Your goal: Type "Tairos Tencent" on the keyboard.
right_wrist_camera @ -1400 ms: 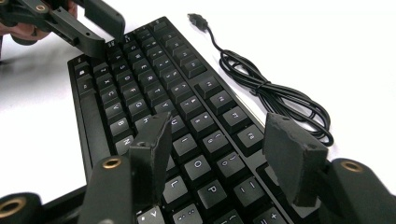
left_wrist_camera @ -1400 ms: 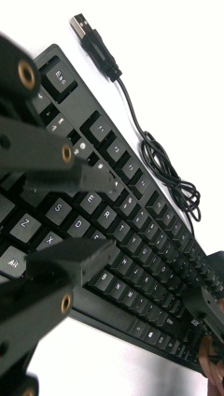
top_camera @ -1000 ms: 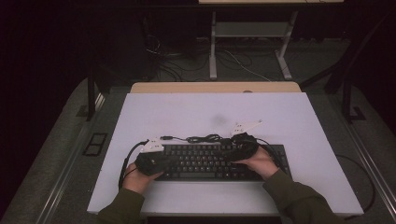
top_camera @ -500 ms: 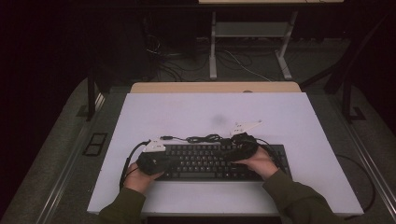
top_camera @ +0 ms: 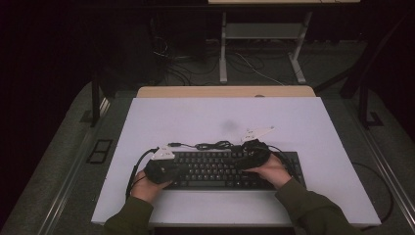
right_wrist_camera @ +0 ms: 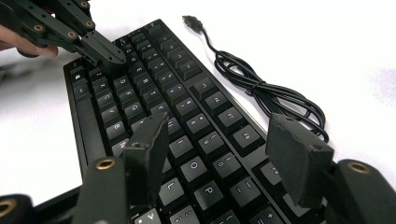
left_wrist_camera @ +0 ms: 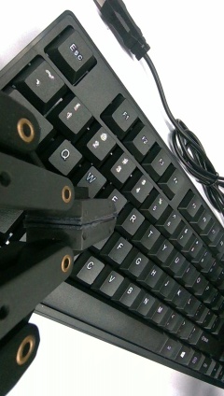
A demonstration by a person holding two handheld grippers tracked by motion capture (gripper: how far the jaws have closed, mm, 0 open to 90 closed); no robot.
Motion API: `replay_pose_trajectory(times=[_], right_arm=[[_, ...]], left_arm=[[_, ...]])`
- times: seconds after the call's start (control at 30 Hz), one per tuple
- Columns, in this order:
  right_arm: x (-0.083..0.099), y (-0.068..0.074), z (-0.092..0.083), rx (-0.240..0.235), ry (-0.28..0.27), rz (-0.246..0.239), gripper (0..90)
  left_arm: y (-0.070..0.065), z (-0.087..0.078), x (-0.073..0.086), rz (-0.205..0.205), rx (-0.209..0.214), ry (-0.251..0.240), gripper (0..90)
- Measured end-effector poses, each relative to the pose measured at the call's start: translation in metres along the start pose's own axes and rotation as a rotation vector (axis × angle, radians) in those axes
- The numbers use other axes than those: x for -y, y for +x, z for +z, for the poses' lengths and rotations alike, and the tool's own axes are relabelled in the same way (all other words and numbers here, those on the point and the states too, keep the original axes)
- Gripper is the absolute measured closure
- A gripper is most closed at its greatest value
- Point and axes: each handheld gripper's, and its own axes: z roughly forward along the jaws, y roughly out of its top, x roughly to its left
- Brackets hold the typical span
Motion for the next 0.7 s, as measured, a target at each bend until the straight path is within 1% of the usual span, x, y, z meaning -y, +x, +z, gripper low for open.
replay_pose_trajectory(times=[0.13, 0.23, 0.27, 0.7], right_arm=[[-0.0001, 0.0002, -0.0003, -0.002, -0.003, 0.001, 38.7], [-0.0003, -0.0002, -0.0010, -0.001, -0.007, 0.001, 38.8], [-0.0003, -0.0004, -0.0012, -0.001, -0.007, 0.002, 38.7], [0.0004, -0.0014, -0.0034, -0.003, -0.011, 0.004, 38.0]], left_arm=[[0.0005, -0.0014, -0.0003, 0.002, 0.000, 0.003, 88.9], [0.0004, -0.0030, -0.0009, -0.001, 0.002, -0.010, 88.9], [0.0000, -0.0033, -0.0012, 0.001, -0.003, -0.007, 88.9], [-0.0022, -0.0078, -0.0042, 0.006, 0.013, -0.024, 88.9]])
